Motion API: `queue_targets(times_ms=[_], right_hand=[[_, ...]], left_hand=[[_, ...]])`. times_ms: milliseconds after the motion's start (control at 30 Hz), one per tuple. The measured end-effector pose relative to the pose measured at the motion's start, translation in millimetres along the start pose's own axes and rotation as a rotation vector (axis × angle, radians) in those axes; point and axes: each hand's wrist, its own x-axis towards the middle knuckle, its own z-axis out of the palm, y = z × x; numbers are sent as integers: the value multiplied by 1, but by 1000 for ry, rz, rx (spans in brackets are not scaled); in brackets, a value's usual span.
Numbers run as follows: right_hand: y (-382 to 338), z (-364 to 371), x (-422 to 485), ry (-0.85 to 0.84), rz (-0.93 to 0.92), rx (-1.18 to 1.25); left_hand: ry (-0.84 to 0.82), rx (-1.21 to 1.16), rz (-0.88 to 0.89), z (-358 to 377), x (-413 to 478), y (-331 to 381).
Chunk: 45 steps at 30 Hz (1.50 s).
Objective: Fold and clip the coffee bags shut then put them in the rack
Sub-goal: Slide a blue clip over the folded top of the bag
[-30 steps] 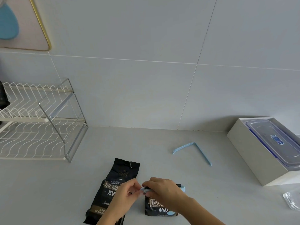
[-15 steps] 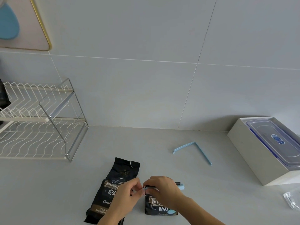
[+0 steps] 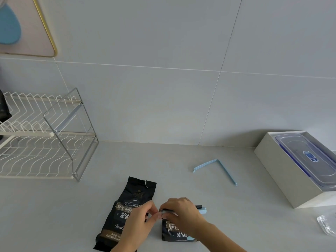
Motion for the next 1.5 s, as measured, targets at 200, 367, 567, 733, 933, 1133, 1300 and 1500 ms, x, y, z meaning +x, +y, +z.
queue_targets(times_ms=[200,367,567,733,933,1133,1300,1500], right_hand=[[-2,-9,3,-55,91,115],[-3,-7,0,-35,131,159],[-6,0,-4,29,83,36],[-6,0,-7,45,79,59],[-7,8,-4,71,82,-35],[3,3,3,147,168,-83],[-1,-12,9,130,51,-33],[-12,-11,7,-75,30,134]], left_hand=[[27,-88,-21,0,4,6],[-36,-174,-114,4,0,6],[-17,-153,-68,4,-6,5],[-105,-119,-46,-1,-4,2],[24,133,60,-3,-4,2],[35,287,128,-3,-17,7],[0,30,-74,21,-34,10],[-2,-168,-44,16,-8,-5]])
